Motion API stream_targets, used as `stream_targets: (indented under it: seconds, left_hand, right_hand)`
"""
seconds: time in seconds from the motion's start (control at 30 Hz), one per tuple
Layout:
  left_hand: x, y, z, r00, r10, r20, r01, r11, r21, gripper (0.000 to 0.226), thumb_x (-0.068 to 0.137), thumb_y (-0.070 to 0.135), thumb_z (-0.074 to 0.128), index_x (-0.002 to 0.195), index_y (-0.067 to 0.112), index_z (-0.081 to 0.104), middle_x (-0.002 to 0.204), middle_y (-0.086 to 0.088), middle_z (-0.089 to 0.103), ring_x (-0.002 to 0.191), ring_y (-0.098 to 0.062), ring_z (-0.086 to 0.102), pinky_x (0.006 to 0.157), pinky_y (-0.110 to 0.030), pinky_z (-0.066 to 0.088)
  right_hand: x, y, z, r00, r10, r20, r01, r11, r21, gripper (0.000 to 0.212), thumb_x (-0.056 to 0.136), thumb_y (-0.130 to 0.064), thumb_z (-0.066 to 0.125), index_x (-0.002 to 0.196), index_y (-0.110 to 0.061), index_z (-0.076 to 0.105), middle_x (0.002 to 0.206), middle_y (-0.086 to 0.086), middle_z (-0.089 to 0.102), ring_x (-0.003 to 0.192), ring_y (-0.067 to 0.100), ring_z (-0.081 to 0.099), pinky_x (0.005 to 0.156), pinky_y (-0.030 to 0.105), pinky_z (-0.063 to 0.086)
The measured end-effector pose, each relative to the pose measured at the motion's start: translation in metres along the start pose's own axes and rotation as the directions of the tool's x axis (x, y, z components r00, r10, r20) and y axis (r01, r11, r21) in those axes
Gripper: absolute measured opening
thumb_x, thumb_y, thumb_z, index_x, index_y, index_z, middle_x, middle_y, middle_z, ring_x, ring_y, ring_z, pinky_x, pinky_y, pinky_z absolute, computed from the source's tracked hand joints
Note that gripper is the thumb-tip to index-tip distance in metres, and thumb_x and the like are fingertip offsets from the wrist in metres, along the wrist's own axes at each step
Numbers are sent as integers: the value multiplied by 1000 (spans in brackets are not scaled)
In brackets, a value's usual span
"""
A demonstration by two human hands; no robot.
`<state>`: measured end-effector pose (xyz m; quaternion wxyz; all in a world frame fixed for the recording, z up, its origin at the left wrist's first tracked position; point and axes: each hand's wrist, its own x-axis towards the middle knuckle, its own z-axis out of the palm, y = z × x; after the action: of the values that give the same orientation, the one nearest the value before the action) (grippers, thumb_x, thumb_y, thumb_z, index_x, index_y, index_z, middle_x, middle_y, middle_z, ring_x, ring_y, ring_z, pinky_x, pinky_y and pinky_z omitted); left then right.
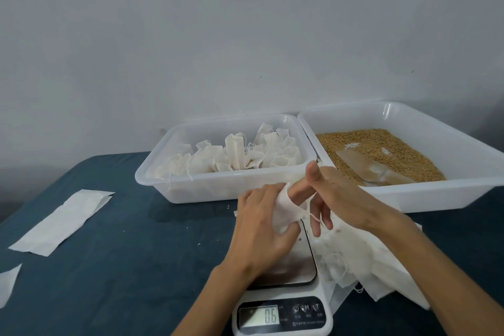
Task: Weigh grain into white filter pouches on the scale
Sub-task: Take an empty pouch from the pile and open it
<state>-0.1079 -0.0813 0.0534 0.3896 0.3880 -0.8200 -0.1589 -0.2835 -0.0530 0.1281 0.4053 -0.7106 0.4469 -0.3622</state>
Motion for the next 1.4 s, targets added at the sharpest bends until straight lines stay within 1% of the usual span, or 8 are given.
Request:
stream_targets:
  seconds: [0.23, 0.47, 0.6, 0.7, 0.83, 1.0, 1.17, 1.4]
  left_hand:
    - [-4, 12, -4, 990, -130, -44, 107, 931, -348, 45, 84, 34, 64, 128, 27, 55, 113, 8, 71, 107, -19, 67, 88, -49, 56]
    - [-7, 9, -5, 967, -244, 74, 238, 762, -602, 17, 84, 31, 75, 100, 26, 71, 94, 2, 72, 89, -17, 69, 79, -34, 57]
    - [-5, 5, -3, 953, -283, 108, 288, 734, -615, 10, 87, 15, 80, 90, 21, 72, 90, -2, 73, 82, -13, 67, 72, -21, 54]
    - [-3, 4, -5, 950, -300, 89, 287, 723, -628, 17, 87, 10, 80, 99, 18, 70, 94, -1, 73, 87, -16, 69, 76, -24, 56]
    - [-3, 3, -4, 951, -301, 76, 278, 717, -640, 25, 85, 14, 81, 105, 23, 68, 94, 0, 72, 91, -22, 70, 81, -31, 59]
    - [-3, 3, -3, 951, -300, 78, 281, 729, -624, 24, 88, 9, 80, 105, 21, 69, 95, 4, 72, 93, -19, 69, 84, -31, 58]
    - [-4, 4, -2, 950, -300, 81, 286, 742, -606, 24, 87, 10, 80, 103, 23, 69, 95, 8, 72, 92, -16, 69, 86, -35, 57]
    - [-3, 1, -3, 954, -291, 73, 272, 733, -624, 24, 87, 9, 80, 102, 24, 69, 94, 8, 72, 92, -13, 68, 83, -24, 55]
  right_hand:
    - [4, -36, -10, 999, -15, 43, 22, 983, -182, 93, 73, -94, 31, 92, -17, 79, 95, -7, 78, 61, 26, 74, 45, 27, 51]
    - [2, 9, -90, 886, -19, -463, -154, 931, -332, 42, 89, -62, 60, 93, -23, 77, 87, -4, 77, 75, 20, 74, 69, 36, 62]
    - [4, 70, -141, 848, 235, -474, -519, 548, -657, 57, 90, -36, 74, 139, -13, 56, 132, 7, 64, 117, 23, 61, 95, 32, 48]
    - [9, 92, -153, 789, 363, -495, -603, 307, -736, 60, 88, -36, 74, 138, -8, 56, 138, 10, 60, 122, 27, 57, 98, 34, 48]
    - [19, 97, -157, 765, 421, -487, -619, 273, -737, 32, 85, -29, 78, 106, -8, 69, 108, 9, 71, 97, 25, 65, 88, 39, 54]
    - [22, 106, -160, 738, 489, -465, -607, 182, -773, 37, 84, -23, 77, 116, -10, 61, 117, 9, 66, 100, 23, 62, 89, 36, 54]
    - [17, 111, -174, 739, 447, -504, -633, 205, -746, 26, 86, -18, 74, 74, -19, 51, 93, 6, 63, 74, 16, 54, 56, 25, 37]
    - [5, 105, -195, 641, 315, -699, -764, 181, -619, 24, 88, -21, 71, 95, -6, 53, 85, 9, 54, 81, 27, 57, 62, 33, 42]
